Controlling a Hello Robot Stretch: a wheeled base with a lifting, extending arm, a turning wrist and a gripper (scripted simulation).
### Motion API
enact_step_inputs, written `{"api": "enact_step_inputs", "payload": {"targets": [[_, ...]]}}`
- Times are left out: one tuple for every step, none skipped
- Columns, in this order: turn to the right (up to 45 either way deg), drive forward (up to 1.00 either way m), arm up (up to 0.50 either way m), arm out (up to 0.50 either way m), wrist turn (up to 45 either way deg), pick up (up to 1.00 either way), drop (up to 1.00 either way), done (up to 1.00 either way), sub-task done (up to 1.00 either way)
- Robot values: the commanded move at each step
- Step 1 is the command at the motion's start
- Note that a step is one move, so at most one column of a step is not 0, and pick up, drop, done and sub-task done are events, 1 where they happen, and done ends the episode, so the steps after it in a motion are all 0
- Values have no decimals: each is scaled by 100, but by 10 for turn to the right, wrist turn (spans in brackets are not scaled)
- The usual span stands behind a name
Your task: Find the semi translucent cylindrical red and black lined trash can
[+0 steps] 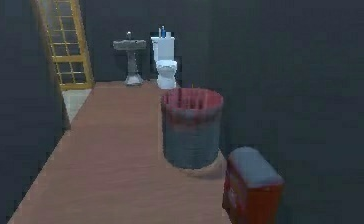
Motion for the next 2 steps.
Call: {"api": "enact_step_inputs", "payload": {"targets": [[-30,0,0,0,0,0,0,0,0],[0,80,0,0,0,0,0,0,0]]}}
